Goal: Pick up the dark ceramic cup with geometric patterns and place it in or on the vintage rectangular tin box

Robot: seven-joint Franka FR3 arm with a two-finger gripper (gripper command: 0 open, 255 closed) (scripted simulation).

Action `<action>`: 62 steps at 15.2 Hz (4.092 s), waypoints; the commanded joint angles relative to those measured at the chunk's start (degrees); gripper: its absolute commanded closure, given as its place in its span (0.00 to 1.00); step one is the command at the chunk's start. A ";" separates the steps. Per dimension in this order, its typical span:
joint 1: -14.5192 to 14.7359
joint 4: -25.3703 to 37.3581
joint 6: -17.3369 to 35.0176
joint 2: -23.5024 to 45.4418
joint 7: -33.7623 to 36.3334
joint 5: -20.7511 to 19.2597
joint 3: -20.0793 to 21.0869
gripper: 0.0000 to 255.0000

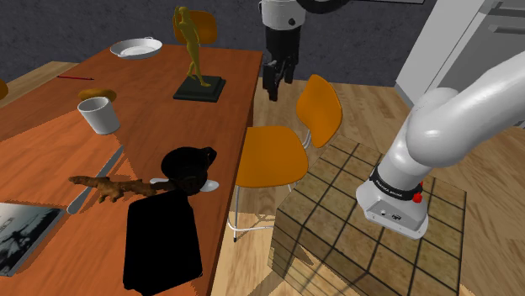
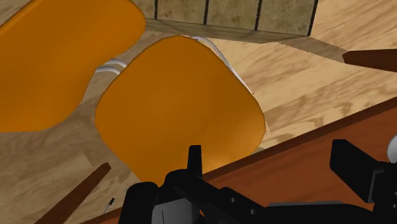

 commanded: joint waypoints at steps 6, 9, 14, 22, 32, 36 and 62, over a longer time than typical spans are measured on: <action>1.27 3.15 10.27 10.98 7.65 -0.04 6.88 0.00; 1.50 5.60 13.99 16.35 11.40 -1.60 9.73 0.00; 2.07 11.11 18.98 26.25 18.70 -6.78 13.86 0.00; 4.00 16.45 23.59 36.93 26.50 -14.66 15.53 0.00; 4.20 15.36 26.56 39.29 27.88 -16.72 15.04 0.00; 4.20 15.37 26.55 39.28 27.87 -16.71 15.04 1.00; 3.40 22.19 14.18 32.22 22.77 -10.61 15.77 1.00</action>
